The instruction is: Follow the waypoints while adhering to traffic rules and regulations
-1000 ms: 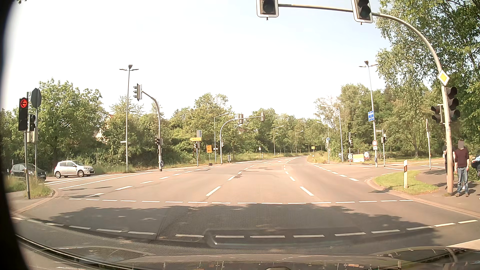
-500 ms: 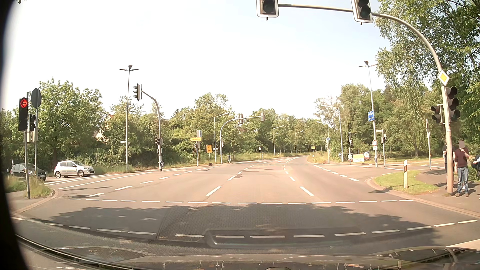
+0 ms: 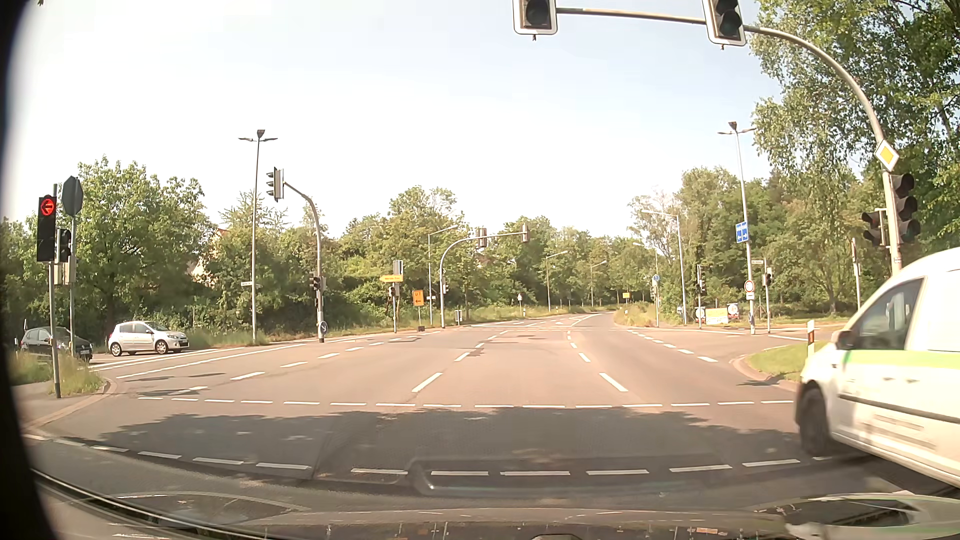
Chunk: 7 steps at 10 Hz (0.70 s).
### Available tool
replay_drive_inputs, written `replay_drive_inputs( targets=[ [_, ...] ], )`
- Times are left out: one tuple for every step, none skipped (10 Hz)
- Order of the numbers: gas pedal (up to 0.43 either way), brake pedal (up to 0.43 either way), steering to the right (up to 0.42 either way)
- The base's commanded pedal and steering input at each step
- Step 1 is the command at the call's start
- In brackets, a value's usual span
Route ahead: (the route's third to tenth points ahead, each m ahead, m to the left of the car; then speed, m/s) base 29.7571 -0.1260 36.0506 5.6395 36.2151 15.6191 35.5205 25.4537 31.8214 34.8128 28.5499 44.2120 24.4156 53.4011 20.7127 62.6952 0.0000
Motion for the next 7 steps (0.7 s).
replay_drive_inputs(
  targets=[
    [0.000,0.232,-0.003],
    [0.000,0.232,-0.003],
    [0.000,0.232,-0.003],
    [0.000,0.238,-0.003],
    [0.000,0.232,-0.003],
    [0.000,0.232,-0.003],
    [0.000,0.232,-0.003]
  ],
)
